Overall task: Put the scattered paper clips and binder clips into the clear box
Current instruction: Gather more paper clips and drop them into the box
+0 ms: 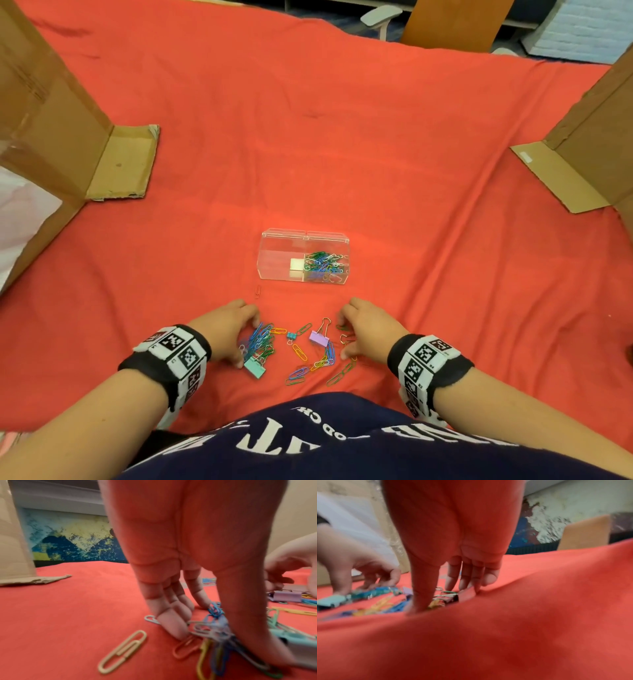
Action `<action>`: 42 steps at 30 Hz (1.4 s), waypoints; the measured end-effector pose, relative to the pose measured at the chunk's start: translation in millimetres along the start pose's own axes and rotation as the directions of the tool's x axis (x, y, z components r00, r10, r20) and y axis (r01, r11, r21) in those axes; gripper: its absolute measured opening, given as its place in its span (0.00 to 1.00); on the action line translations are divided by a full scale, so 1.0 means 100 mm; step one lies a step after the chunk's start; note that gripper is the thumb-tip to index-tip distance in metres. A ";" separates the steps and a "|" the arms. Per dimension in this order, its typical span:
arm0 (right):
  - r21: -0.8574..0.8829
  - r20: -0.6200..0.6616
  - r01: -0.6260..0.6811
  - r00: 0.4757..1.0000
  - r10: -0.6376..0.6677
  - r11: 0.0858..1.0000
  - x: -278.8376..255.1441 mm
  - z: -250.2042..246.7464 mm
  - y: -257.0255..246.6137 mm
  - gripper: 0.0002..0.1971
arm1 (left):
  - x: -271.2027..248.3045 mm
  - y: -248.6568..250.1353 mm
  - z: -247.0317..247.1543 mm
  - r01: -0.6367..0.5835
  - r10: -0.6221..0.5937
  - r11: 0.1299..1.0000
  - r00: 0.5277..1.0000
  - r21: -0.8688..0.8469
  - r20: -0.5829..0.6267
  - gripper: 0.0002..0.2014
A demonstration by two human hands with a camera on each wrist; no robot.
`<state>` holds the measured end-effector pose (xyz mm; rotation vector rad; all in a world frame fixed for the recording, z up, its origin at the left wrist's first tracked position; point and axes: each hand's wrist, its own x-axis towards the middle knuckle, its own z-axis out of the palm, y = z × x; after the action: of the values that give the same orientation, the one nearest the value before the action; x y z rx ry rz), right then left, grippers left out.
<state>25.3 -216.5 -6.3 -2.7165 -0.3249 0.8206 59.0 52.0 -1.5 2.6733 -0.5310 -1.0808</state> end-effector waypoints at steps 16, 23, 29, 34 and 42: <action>-0.090 0.057 -0.030 0.998 0.035 0.995 0.00 -0.06 -0.11 0.10 | 0.11 0.29 -0.20 -0.083 0.031 0.934 0.988 -0.347 -0.152 0.10; 0.344 -0.228 0.004 0.970 0.080 0.939 0.06 -0.35 -0.23 0.02 | 0.23 0.66 -0.49 -0.272 0.108 0.821 0.937 -0.501 -0.331 0.12; 0.590 -0.333 0.002 0.911 0.241 0.807 0.23 -0.55 -0.21 0.06 | 0.43 0.92 -0.67 -0.330 0.048 0.793 0.872 -0.512 -0.488 0.12; 0.658 -0.388 0.004 0.859 0.334 0.753 0.33 -0.60 -0.20 0.04 | 0.61 0.95 -0.72 -0.328 -0.027 0.760 0.847 -0.561 -0.531 0.13; 0.599 -0.405 0.041 0.877 0.259 0.800 0.30 -0.50 -0.16 0.13 | 0.66 0.82 -0.70 -0.303 0.001 0.734 0.896 -0.608 -0.444 0.09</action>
<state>76.0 -203.1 23.3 -2.2292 0.1874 0.1932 131.2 -45.2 33.0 2.0626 -0.2109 -0.4745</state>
